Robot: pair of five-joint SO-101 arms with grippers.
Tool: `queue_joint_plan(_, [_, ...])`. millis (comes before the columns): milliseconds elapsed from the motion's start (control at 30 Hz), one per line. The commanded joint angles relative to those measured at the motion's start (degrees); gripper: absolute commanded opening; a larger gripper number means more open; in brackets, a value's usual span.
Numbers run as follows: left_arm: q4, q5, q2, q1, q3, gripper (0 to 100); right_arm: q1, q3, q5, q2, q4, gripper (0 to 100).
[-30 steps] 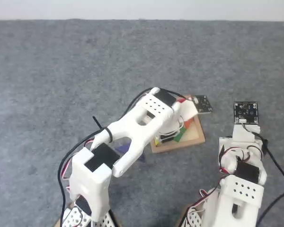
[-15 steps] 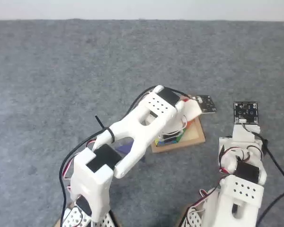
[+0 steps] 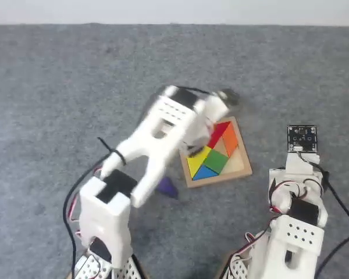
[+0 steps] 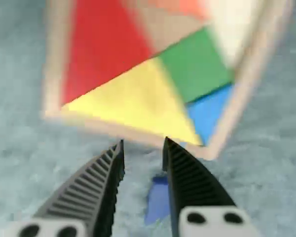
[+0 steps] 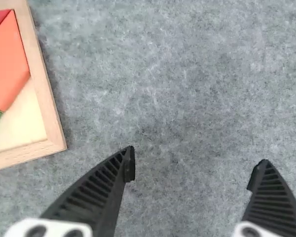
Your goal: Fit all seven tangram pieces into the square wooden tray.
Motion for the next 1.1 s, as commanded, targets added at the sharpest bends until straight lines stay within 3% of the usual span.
queue_joint_plan(0, [-3.16, 4.40, -6.86, -7.47, 0.75, 13, -2.07, -0.88, 1.23, -1.19, 0.13, 36.1])
queue_joint_plan(200, [-14.15, 6.77, -26.73, -16.35, 22.46, 13, -6.37, -6.15, 2.55, -1.19, 8.40, 36.1])
queue_joint_plan(367, [-22.24, 8.62, -37.01, -24.70, 41.71, 13, -19.47, -9.93, 2.55, -0.84, 14.37, 36.1])
queue_joint_plan(533, [-29.27, 9.93, -37.89, -33.58, 48.84, 13, -30.81, -18.02, 3.87, 10.33, 17.10, 36.1])
queue_joint_plan(700, [-34.20, 15.38, -37.63, -45.01, 47.52, 15, -44.62, -29.71, 7.12, 27.47, 18.68, 36.1])
queue_joint_plan(867, [-29.98, 17.05, -28.57, -56.79, 36.44, 24, -62.55, -40.00, 10.29, 41.89, 17.71, 36.1])
queue_joint_plan(1067, [-25.67, 17.05, -11.78, -60.66, 22.64, 24, -66.33, -58.11, 12.92, 65.10, 19.30, 36.1])
